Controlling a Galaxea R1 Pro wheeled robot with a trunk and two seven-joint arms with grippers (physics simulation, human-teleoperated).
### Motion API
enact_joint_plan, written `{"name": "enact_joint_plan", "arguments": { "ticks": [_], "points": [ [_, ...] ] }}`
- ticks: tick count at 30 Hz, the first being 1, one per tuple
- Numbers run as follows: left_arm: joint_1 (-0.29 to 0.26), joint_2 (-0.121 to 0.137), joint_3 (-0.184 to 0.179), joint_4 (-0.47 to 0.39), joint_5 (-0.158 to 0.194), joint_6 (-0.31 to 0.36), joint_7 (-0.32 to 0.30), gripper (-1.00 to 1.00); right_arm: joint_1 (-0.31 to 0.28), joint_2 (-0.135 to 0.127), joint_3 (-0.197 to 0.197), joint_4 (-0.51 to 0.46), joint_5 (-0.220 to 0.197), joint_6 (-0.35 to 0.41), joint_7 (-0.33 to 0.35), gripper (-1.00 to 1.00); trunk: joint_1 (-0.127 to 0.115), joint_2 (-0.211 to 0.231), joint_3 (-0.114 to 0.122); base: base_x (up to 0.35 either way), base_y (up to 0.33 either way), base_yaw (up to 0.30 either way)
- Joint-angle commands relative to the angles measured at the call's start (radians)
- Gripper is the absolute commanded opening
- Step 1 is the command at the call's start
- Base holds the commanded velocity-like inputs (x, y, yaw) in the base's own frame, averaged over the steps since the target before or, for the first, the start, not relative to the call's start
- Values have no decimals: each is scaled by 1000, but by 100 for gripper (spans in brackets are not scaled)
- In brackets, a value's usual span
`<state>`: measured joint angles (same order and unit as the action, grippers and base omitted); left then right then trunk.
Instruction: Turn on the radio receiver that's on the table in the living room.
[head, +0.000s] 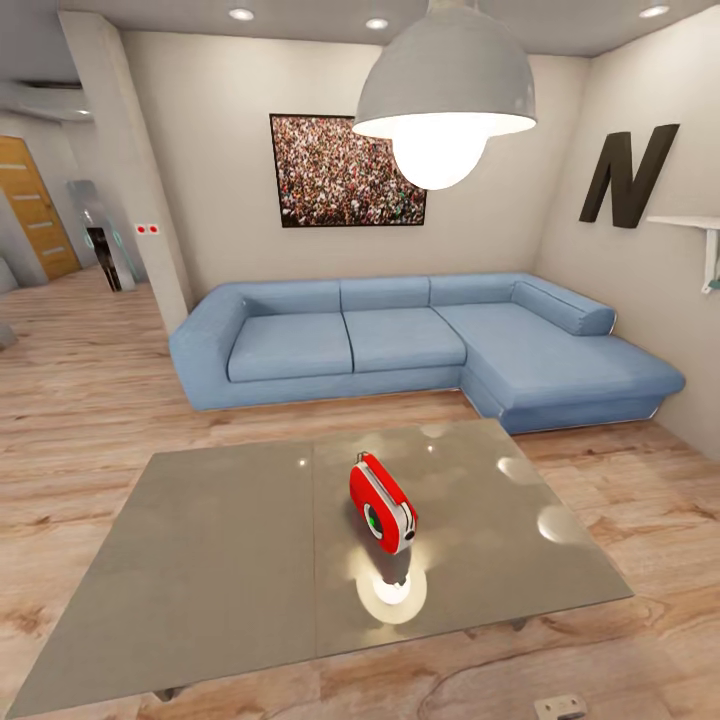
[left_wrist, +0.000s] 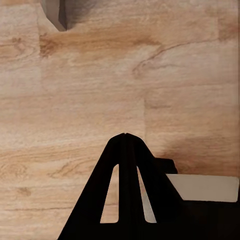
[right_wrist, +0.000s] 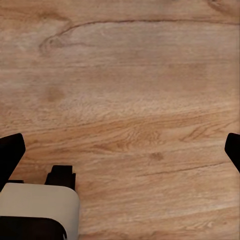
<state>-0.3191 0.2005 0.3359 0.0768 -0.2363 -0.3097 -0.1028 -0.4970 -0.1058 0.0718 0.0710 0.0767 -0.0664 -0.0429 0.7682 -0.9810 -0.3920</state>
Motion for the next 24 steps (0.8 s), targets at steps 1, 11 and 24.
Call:
{"name": "enact_joint_plan", "arguments": {
  "ticks": [1, 11, 24],
  "points": [
    [0, -1, 0, 0, 0, 1, 0, -100, 0, 0, 0, 0, -1, 0, 0, 100, 0, 0, 0, 0, 0, 0],
    [0, -48, 0, 2, 3, 6, -1, -100, 0, 1, -1, 0, -2, 0, 1, 100, 0, 0, 0, 0, 0, 0],
    [0, -182, 1, 3, 5, 8, -1, -100, 0, 1, -1, 0, -2, 0, 2, 100, 0, 0, 0, 0, 0, 0]
  ]
}}
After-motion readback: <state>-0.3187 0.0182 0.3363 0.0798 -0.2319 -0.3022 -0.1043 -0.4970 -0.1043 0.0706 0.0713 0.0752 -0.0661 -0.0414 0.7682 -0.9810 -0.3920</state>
